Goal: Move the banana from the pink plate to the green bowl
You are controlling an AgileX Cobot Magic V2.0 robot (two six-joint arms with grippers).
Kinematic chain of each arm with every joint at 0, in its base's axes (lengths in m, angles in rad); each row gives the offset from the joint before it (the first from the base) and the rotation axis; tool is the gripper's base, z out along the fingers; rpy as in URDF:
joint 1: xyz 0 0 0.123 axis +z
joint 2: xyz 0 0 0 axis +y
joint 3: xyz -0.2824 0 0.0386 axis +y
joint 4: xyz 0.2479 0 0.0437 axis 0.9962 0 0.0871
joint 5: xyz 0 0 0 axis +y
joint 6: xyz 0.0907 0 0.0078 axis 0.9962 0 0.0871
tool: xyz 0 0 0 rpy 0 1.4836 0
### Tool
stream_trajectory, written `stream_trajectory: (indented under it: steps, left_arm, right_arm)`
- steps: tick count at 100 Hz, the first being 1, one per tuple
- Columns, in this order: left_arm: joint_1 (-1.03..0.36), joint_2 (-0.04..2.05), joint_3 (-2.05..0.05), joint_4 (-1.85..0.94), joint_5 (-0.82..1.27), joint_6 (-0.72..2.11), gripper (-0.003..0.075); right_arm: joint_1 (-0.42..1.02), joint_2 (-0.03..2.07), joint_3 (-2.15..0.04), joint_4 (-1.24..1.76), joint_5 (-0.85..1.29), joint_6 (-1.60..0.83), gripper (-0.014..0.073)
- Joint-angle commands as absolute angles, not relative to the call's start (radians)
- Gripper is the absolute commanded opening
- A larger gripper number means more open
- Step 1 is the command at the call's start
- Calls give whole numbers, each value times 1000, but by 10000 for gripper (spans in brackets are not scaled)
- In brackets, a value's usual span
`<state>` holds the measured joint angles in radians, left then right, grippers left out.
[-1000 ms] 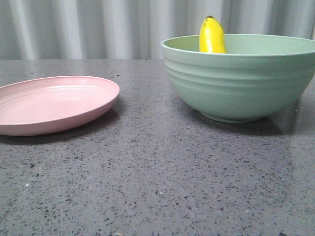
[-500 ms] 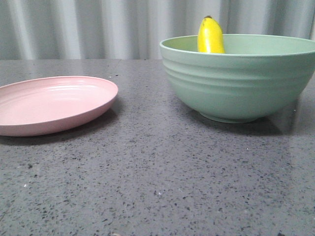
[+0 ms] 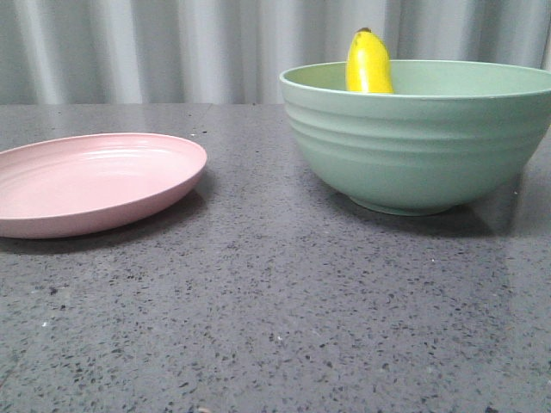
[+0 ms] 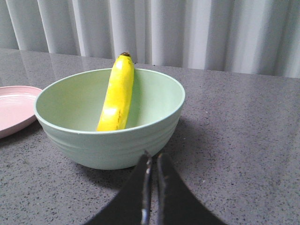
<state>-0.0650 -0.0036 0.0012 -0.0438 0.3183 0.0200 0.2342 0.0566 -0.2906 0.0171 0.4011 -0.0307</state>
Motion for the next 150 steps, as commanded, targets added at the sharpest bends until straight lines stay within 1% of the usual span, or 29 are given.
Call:
stream_trajectory:
  steps: [1,16,25,41,52,57,60,67,78,116,150]
  left_arm:
    - [-61,-34,11,-43,259,12,-20]
    - [-61,-34,11,-43,259,12,-20]
    - [-61,-34,11,-43,259,12,-20]
    - [-61,-34,11,-43,259,12,-20]
    - [-61,-34,11,-43,259,12,-20]
    - [-61,-34,11,-43,259,12,-20]
    - [-61,-34,11,-43,259,12,-20]
    - [-61,-34,11,-43,259,12,-20]
    - [-61,-34,11,-43,259,12,-20]
    - [-61,-32,11,-43,257,12,-20]
    - [-61,-32,11,-43,257,12,-20]
  right_arm:
    - [233,69,-318,9,325,-35,-70]
    - [218,69,-316,9,322,-35,-70]
    - [174,69,-287,9,274,-35,-70]
    - [38,69,-141,9,28,-35,-70]
    - [-49,69,-9,9,-221,-9,-70]
    - [-79,60,37,9,-294,23,-70]
    - [-91,45,27,0,-237,31,-70]
    - [-108,21,31,-32,-213,31,-70]
    - [-125,-37,31,-57,-91,31,-70]
    - [-130,-34,31,-55,312,31,-70]
    - [-130,-34,31,-55,307,31,-70]
